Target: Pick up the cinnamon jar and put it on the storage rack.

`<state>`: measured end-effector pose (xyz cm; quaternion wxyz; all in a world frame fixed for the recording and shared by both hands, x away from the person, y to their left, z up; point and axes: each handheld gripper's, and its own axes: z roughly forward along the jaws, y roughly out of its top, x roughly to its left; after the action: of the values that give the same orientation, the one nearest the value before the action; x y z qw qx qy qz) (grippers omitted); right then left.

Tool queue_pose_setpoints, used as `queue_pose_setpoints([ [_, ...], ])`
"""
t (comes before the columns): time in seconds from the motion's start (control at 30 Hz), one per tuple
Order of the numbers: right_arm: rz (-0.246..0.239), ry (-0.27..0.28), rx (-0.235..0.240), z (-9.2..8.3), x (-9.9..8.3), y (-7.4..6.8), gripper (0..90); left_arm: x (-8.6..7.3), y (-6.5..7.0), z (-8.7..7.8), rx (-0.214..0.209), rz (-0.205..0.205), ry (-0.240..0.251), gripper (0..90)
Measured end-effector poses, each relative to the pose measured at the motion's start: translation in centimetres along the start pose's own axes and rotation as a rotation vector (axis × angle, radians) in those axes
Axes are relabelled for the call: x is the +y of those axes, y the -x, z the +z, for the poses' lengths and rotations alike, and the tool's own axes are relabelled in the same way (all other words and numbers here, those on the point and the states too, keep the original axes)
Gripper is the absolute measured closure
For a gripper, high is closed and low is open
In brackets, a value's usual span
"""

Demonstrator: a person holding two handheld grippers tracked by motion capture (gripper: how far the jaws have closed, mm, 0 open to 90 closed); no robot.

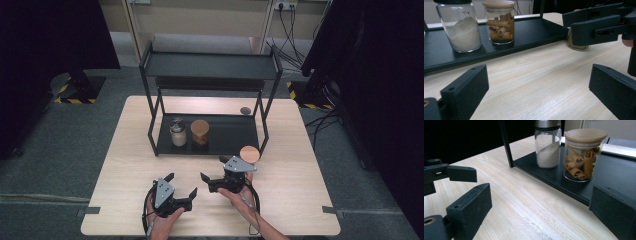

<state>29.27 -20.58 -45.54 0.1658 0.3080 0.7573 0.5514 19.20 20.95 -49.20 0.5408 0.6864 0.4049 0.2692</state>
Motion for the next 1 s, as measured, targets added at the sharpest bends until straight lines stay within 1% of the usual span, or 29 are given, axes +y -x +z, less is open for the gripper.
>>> queue_pose_setpoints([
  [0.5, 0.004, 0.006, 0.006, -1.0, -0.4, -0.2, 4.6, 0.0, 0.0, 0.0, 0.000, -0.001, 0.001, 2.3],
  [1.0, 0.006, 0.001, 0.014, -1.7, -0.9, -0.2, 4.7, 0.0, 0.0, 0.0, -0.001, -0.002, 0.001, 2.3],
])
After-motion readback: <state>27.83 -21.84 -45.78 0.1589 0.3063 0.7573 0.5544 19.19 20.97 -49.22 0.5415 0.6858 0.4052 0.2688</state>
